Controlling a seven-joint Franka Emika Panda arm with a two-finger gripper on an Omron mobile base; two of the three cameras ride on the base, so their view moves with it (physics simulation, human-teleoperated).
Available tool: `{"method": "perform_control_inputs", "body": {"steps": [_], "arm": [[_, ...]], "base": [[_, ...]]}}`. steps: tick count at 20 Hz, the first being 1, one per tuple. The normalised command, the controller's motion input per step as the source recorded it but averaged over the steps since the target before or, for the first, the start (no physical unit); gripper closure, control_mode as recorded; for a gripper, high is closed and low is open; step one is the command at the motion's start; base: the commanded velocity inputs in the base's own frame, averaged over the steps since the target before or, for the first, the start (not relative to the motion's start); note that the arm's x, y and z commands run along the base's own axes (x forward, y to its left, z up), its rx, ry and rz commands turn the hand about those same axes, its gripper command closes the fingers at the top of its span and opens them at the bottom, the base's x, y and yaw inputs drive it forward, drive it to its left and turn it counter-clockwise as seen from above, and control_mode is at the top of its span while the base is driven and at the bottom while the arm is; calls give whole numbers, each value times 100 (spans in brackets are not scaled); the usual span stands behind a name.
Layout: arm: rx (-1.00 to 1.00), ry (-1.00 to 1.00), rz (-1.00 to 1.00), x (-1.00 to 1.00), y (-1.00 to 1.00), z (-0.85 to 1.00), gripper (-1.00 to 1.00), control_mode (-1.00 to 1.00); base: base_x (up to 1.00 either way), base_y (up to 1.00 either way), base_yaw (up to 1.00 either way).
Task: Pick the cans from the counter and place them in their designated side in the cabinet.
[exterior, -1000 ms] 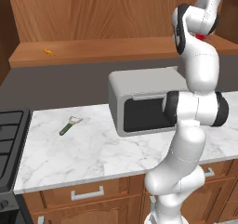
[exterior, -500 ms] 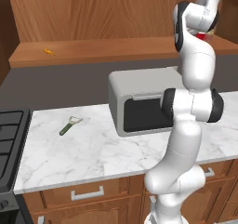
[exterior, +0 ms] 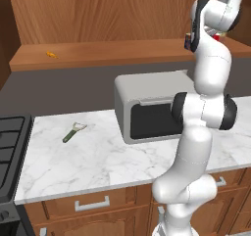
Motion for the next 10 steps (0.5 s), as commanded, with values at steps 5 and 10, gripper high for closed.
{"method": "perform_control_inputs", "body": {"steps": [5, 10], "arm": [[1, -9, 4, -46, 1, 0, -100, -100], [0, -9, 4, -52, 10, -4, -100, -100]], "base": [[0, 0, 0], [0, 0, 0]]}}
